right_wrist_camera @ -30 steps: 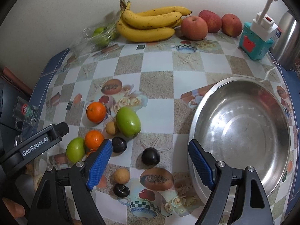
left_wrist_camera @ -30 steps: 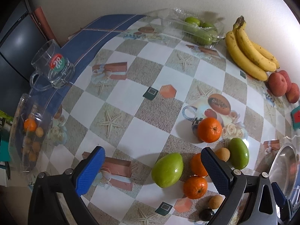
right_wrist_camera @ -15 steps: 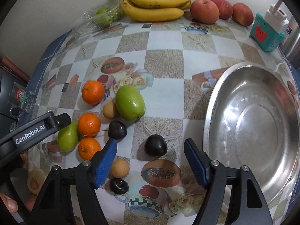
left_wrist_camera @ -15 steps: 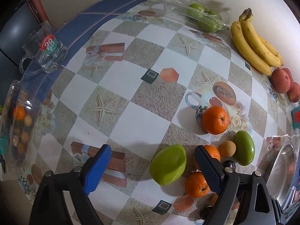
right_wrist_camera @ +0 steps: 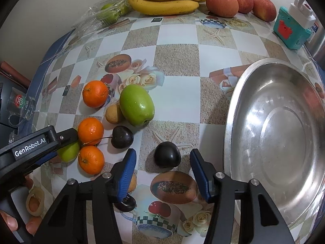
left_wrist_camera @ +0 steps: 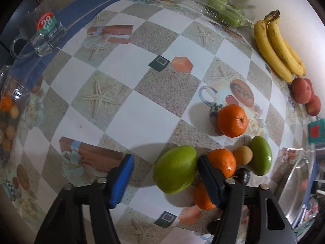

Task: Organize fruits
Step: 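Close the left gripper on the green fruit while the right gripper closes on the black plum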

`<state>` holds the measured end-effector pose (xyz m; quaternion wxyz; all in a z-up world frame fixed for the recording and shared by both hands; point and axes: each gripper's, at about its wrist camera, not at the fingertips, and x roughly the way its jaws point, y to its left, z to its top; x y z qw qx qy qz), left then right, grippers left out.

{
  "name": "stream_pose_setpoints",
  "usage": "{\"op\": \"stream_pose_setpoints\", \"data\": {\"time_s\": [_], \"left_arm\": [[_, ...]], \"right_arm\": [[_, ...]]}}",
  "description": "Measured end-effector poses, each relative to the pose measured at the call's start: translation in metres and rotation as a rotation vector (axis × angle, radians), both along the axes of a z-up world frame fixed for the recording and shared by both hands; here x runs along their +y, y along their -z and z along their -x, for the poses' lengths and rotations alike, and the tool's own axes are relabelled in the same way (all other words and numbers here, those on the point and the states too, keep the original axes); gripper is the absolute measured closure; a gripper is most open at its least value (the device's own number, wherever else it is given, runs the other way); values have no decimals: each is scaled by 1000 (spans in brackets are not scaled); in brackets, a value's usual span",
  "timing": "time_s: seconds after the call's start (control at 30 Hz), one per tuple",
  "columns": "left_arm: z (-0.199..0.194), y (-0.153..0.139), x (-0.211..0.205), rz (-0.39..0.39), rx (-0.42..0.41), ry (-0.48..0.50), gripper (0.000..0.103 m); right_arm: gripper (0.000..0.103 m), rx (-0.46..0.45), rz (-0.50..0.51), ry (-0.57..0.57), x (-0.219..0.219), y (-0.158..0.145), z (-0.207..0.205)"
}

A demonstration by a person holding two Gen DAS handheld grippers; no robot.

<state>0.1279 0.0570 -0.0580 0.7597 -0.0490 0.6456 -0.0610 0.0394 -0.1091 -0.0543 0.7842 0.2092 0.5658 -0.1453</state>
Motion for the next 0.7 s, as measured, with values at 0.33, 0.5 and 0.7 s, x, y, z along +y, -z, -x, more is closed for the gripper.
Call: {"op": "stream_pose_setpoints", "data": {"time_s": [0.33, 0.5, 0.7], "left_arm": [[5, 2, -1, 51, 14, 0, 56], [-1, 0, -6, 57, 20, -11, 56], [-1, -2, 0, 55, 21, -22, 56]], "right_arm": [[62, -5, -11, 4, 0, 1, 1], [69, -6, -9, 6, 0, 0, 1], [71, -10, -16, 8, -1, -1, 2]]}}
